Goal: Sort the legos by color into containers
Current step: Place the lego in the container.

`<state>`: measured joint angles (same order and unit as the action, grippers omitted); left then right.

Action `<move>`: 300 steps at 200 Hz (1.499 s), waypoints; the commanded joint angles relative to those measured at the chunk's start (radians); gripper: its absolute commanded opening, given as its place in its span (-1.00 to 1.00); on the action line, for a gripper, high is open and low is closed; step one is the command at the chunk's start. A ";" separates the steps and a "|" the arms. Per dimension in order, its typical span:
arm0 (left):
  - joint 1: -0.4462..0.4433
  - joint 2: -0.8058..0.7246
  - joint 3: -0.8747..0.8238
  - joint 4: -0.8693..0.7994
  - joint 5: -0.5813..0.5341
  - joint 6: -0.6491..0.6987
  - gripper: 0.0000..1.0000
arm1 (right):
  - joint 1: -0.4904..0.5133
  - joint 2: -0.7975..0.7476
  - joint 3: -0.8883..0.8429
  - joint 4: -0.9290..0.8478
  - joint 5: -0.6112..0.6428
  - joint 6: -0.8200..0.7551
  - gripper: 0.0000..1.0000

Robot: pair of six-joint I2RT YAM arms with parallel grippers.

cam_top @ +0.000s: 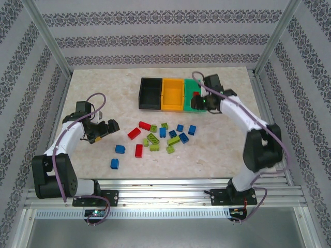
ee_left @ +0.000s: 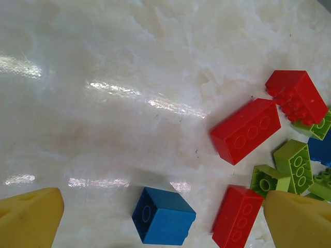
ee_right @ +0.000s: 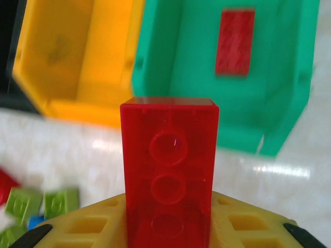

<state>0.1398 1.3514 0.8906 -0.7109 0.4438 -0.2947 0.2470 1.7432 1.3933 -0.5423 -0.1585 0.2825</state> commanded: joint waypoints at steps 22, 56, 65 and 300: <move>0.018 -0.035 0.015 -0.030 -0.023 0.019 0.99 | -0.071 0.310 0.345 -0.104 -0.074 -0.034 -0.23; 0.018 -0.046 0.015 -0.033 -0.042 0.020 0.99 | -0.077 0.419 0.465 -0.137 -0.111 -0.028 -0.01; 0.018 -0.046 0.014 -0.034 -0.045 0.020 0.99 | -0.075 0.415 0.462 -0.135 -0.119 -0.026 0.06; -0.346 0.420 0.381 -0.213 -0.142 0.112 0.53 | 0.041 -0.321 -0.437 0.131 0.101 -0.070 0.19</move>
<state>-0.1608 1.7077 1.1954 -0.7830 0.4446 -0.2527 0.2775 1.4624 0.9932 -0.4412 -0.0917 0.2295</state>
